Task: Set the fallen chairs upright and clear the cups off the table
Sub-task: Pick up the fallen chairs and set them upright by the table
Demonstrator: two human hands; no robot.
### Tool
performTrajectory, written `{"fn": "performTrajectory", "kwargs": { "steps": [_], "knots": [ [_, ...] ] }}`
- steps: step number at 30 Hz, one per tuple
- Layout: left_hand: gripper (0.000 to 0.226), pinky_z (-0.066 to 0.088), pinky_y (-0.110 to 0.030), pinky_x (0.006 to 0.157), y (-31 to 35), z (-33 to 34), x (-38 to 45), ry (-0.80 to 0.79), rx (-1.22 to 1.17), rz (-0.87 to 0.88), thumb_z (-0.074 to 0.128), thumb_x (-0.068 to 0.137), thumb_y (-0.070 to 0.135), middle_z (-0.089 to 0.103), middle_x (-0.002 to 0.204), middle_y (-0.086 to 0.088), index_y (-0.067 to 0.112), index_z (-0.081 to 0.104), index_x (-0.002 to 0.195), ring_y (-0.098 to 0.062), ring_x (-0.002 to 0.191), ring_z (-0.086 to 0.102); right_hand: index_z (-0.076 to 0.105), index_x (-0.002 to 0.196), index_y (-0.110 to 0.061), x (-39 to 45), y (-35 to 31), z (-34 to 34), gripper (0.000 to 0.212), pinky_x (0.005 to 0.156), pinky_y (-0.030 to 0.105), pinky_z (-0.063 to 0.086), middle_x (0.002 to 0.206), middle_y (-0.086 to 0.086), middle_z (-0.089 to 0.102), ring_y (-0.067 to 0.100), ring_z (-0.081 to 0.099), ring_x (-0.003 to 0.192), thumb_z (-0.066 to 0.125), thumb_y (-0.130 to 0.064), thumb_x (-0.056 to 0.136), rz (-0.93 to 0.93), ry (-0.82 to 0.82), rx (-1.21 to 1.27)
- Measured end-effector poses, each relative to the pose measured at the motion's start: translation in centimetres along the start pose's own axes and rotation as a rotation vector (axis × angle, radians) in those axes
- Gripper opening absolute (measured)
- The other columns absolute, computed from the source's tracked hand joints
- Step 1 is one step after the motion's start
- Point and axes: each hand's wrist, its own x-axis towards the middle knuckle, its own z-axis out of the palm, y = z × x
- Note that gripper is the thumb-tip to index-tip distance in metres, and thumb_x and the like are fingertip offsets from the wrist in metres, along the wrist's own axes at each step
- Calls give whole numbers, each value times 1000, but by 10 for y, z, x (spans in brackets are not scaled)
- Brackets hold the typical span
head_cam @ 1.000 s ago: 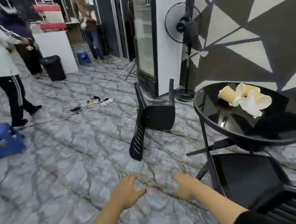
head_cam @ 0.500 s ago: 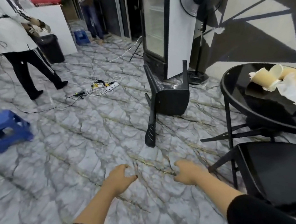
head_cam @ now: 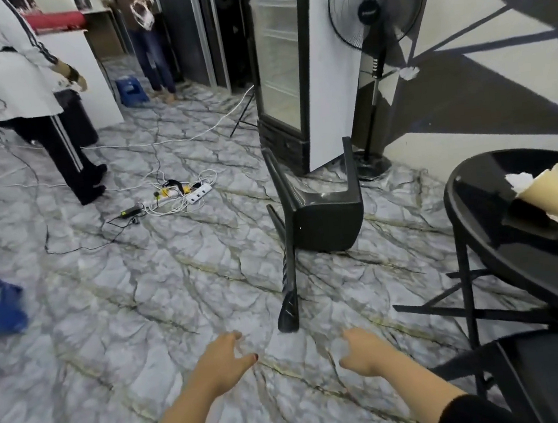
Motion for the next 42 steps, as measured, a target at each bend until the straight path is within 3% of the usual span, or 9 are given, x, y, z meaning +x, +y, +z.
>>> {"fn": "performTrajectory", "kwargs": {
  "steps": [6,12,16,20,30,42],
  "knots": [
    [68,31,-34,109,0,-47,62,-22,50,31,53,87,49,29,152,-2,18,27,142,-21,137,31,40,127,-13,59,-27,-40,45,99,36,40,136,13,45,29,44,122,49,-36,89,3,31,-8],
    [68,31,-34,110,-17,-116,141,-28,80,98,53,87,49,27,154,-2,19,27,143,-20,138,30,33,136,-17,131,-90,-82,59,106,38,36,143,8,39,27,38,130,52,-40,85,16,160,49],
    [68,31,-33,110,-32,-174,197,-55,137,163,53,87,49,29,153,-3,19,27,142,-20,136,33,35,134,-17,174,-137,-108,60,102,39,39,139,11,44,29,43,125,53,-42,83,69,202,94],
    [66,31,-31,108,-52,-235,269,-119,223,248,52,87,49,35,149,-3,18,30,140,-20,134,35,28,142,-19,223,-189,-130,70,109,41,34,149,4,34,25,34,134,54,-43,82,122,251,213],
    [66,33,-31,106,-14,-285,381,-186,267,393,55,86,47,35,149,-5,16,31,140,-21,134,35,26,143,-18,281,-197,-177,70,107,43,36,148,7,34,27,34,134,55,-43,84,267,287,317],
    [62,31,-30,107,122,-334,554,-276,402,592,54,87,43,36,148,-5,17,33,139,-20,134,35,20,146,-17,405,-142,-294,71,107,35,35,150,8,30,25,32,136,53,-38,86,397,396,469]
  ]
}}
